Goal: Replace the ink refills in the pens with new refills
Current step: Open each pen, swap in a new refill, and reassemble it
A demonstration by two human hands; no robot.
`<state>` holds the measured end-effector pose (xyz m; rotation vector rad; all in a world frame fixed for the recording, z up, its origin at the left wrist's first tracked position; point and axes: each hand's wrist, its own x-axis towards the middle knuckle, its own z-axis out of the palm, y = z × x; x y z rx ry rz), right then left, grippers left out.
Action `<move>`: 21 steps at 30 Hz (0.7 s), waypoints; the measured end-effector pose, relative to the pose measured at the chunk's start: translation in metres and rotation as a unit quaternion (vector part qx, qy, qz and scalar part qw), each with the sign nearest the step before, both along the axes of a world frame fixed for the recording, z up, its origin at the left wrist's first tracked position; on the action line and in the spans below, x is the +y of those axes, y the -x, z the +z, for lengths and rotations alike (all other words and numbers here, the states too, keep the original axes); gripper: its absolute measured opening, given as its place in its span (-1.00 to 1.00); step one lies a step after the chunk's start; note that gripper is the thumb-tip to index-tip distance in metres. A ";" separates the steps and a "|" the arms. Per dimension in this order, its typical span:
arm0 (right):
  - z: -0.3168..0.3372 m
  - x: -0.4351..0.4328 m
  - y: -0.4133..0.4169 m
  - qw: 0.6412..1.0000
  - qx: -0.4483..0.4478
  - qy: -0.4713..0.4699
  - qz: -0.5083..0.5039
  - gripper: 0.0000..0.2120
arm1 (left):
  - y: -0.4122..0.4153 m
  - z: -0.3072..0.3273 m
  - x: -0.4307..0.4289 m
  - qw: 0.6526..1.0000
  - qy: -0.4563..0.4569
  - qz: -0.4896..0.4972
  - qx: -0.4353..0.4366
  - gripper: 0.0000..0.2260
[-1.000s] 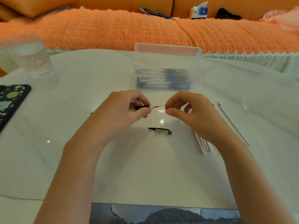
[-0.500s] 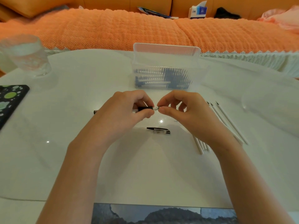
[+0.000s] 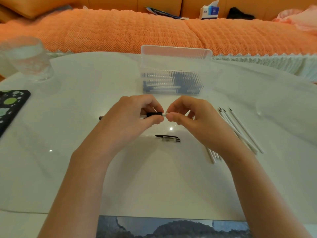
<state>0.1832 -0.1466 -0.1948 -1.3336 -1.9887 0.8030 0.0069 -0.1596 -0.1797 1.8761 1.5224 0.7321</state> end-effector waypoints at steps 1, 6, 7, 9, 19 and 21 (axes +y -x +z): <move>-0.001 0.000 0.000 1.000 0.001 0.003 0.000 -0.88 | 0.000 0.001 0.000 1.000 -0.001 0.000 0.000 -0.91; 0.001 0.001 -0.001 1.000 0.012 -0.003 -0.002 -0.83 | 0.001 0.001 -0.001 1.000 -0.003 -0.002 0.002 -0.91; 0.001 0.001 -0.001 1.000 0.008 -0.005 0.001 -0.86 | 0.000 0.001 0.000 1.000 -0.004 -0.003 0.002 -0.91; 0.000 0.001 0.000 1.000 -0.001 0.000 0.007 -0.90 | 0.000 0.001 0.000 1.000 -0.004 -0.006 0.002 -0.91; 0.000 0.001 -0.002 1.000 0.009 0.000 0.005 -0.89 | 0.000 -0.001 0.001 1.000 -0.003 -0.007 -0.012 -0.91; -0.001 0.000 -0.002 1.000 -0.001 0.011 0.008 -0.89 | 0.000 -0.002 0.000 1.000 -0.003 -0.008 -0.016 -0.91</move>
